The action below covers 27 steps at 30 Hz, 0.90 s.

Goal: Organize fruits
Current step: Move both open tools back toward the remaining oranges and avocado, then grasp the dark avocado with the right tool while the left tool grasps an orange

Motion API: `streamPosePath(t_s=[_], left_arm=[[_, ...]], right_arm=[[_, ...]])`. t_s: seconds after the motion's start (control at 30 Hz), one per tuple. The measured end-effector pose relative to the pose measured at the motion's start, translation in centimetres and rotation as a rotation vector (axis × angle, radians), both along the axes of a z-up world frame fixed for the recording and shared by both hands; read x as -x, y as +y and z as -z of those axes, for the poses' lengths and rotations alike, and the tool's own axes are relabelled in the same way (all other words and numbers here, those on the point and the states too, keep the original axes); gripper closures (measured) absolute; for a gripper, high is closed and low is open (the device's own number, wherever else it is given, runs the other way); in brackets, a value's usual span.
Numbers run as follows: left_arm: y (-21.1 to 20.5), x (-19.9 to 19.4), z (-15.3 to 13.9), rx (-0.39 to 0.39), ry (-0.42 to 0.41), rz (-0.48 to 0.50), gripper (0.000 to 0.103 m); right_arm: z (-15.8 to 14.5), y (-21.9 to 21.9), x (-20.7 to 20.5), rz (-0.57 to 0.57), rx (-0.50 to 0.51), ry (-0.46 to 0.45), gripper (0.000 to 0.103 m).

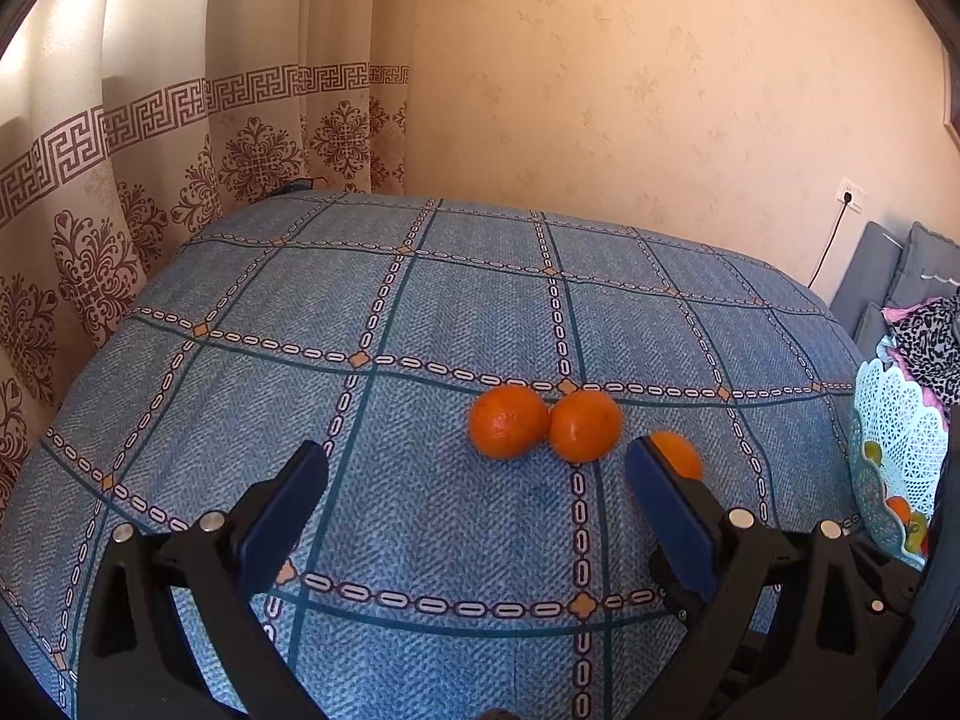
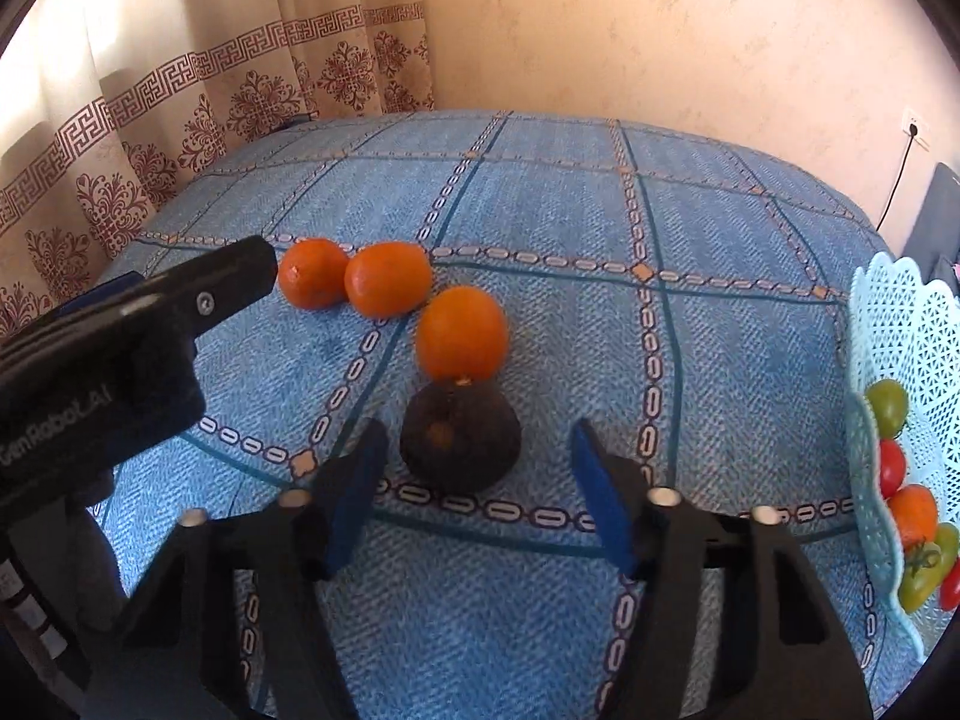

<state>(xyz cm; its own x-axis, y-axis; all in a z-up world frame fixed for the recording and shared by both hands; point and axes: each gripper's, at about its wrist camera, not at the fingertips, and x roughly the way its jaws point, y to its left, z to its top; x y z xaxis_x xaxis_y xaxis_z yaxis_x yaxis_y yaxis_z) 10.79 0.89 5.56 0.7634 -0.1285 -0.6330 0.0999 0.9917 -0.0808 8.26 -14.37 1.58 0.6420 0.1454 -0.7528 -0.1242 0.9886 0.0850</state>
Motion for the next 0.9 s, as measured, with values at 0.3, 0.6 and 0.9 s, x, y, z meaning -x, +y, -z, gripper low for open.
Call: streamPosePath(t_s=[0.3,0.6,0.9], left_arm=[[-0.6,-0.2,0.6,-0.001,0.018,0.021,0.005],[-3.6,-0.1,1.3,-0.044,0.047,0.079,0.005],[-7.5,-1.2,2.4,-0.011,0.13,0.173,0.011]], right_arm=[[-1.0,-1.0,1.8,-0.002,-0.038,-0.024,0.061],[-2.9,-4.6,5.5,0.079,-0.053,-0.09,0.061],[-3.9,-7.3,8.3,0.133,-0.084,-0.135,0.061]])
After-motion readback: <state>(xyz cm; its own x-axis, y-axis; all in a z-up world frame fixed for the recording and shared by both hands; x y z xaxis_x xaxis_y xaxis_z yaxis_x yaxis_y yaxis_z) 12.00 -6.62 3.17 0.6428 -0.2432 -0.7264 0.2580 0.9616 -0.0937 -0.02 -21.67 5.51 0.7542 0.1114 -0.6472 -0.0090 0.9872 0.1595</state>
